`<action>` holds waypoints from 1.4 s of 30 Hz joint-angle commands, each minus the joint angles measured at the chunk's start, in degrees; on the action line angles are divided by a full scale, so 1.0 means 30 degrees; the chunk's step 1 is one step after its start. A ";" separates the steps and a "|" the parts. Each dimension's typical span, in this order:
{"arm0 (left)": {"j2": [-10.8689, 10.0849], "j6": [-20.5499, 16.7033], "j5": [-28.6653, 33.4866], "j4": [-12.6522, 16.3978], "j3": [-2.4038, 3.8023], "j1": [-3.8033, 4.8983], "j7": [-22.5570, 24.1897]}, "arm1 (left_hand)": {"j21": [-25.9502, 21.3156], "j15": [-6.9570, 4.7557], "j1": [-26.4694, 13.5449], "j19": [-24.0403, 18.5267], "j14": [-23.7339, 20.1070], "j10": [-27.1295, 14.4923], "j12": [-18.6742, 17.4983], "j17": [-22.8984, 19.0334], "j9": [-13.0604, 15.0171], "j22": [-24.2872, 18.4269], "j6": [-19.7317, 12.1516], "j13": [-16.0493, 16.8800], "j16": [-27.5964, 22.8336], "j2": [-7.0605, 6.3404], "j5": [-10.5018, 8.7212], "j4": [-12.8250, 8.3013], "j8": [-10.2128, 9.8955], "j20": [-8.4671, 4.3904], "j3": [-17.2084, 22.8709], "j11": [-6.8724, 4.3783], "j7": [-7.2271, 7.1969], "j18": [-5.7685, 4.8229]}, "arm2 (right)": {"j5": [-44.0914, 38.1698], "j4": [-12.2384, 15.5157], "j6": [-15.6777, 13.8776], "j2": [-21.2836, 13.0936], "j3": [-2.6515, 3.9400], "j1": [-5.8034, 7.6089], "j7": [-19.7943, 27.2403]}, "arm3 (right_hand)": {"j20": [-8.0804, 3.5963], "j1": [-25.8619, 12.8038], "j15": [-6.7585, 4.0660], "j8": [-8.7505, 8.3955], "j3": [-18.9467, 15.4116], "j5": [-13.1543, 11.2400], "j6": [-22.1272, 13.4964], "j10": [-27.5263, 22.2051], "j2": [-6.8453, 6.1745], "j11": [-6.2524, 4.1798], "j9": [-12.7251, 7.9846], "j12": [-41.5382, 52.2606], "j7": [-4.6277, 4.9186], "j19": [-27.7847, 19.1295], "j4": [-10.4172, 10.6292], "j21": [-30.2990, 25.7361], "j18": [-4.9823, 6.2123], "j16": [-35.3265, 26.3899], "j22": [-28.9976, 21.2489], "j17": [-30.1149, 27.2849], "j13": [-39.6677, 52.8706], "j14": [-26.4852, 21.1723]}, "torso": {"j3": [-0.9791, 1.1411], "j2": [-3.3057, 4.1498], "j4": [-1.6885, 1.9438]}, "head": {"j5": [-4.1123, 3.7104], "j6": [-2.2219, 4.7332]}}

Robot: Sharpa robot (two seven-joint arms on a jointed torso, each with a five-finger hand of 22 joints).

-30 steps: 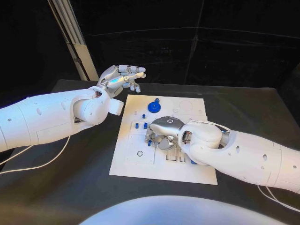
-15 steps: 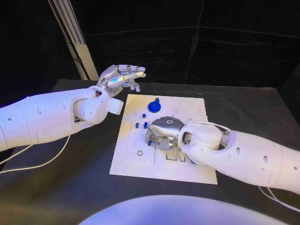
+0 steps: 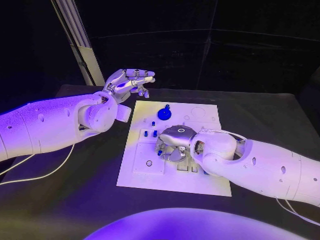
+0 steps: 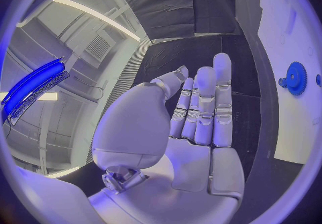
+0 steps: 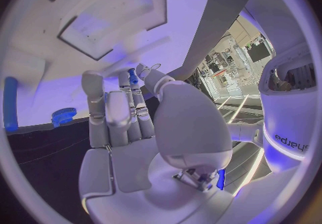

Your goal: Assemble the parts on the task board

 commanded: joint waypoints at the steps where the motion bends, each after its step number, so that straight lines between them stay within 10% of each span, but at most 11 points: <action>1: -0.0005 0.0226 0.0053 -0.0008 0.0016 0.0032 0.0003 | -0.0130 -0.0054 -0.0110 -0.0148 -0.0120 -0.0146 0.0119 -0.0030 -0.0021 -0.0028 -0.0144 -0.0017 -0.0093 0.0037 0.0076 -0.0118 0.0076 -0.0003 -0.0041 0.0002 0.0045 0.0268 | 0.0178 -0.0023 -0.0266 0.0011 -0.0031 -0.0006 0.0209 | 0.0078 -0.0220 0.0102 -0.0045 -0.0235 0.0087 -0.0197 -0.0161 -0.0054 0.0011 -0.0021 0.0015 -0.0012 -0.0069 0.0064 -0.0056 -0.0178 0.0105 -0.0021 -0.0010 0.0020 0.0424 | -0.0009 -0.0012 0.0001 | -0.0005 -0.0003; 14: -0.0014 0.0270 0.0053 -0.0043 0.0015 0.0031 -0.0028 | -0.0139 -0.0053 -0.0096 -0.0148 -0.0127 -0.0165 0.0125 -0.0040 -0.0021 -0.0035 -0.0152 -0.0022 -0.0093 0.0041 0.0077 -0.0133 0.0083 -0.0003 -0.0038 0.0003 0.0045 0.0269 | 0.1074 0.0604 -0.3415 -0.0777 -0.0022 -0.0047 0.0916 | 0.0081 0.0263 0.0088 0.0016 -0.0150 0.0236 -0.0298 -0.0042 0.0332 -0.0012 0.0026 0.0176 0.0036 0.0036 0.0016 0.0016 -0.0184 0.0343 0.0081 0.0131 0.0059 0.0439 | 0.0010 -0.0038 -0.0041 | -0.0073 0.0086; 42: 0.0042 0.0305 0.0053 -0.0143 -0.0009 0.0026 -0.0075 | -0.0154 -0.0052 -0.0069 -0.0150 -0.0142 -0.0201 0.0134 -0.0057 -0.0022 -0.0047 -0.0165 -0.0031 -0.0095 0.0046 0.0079 -0.0164 0.0096 -0.0002 -0.0032 0.0006 0.0044 0.0270 | 0.1744 0.0650 -0.1355 -0.0822 -0.0019 -0.0047 0.0413 | 0.0063 0.0405 0.0055 -0.0003 -0.0261 0.0228 -0.0697 0.0239 0.0273 -0.0066 0.0012 0.0289 0.0008 0.0098 0.0021 0.0076 -0.0198 0.0468 0.0176 0.0109 0.0063 0.0410 | -0.0004 0.0027 0.0035 | -0.0244 0.0092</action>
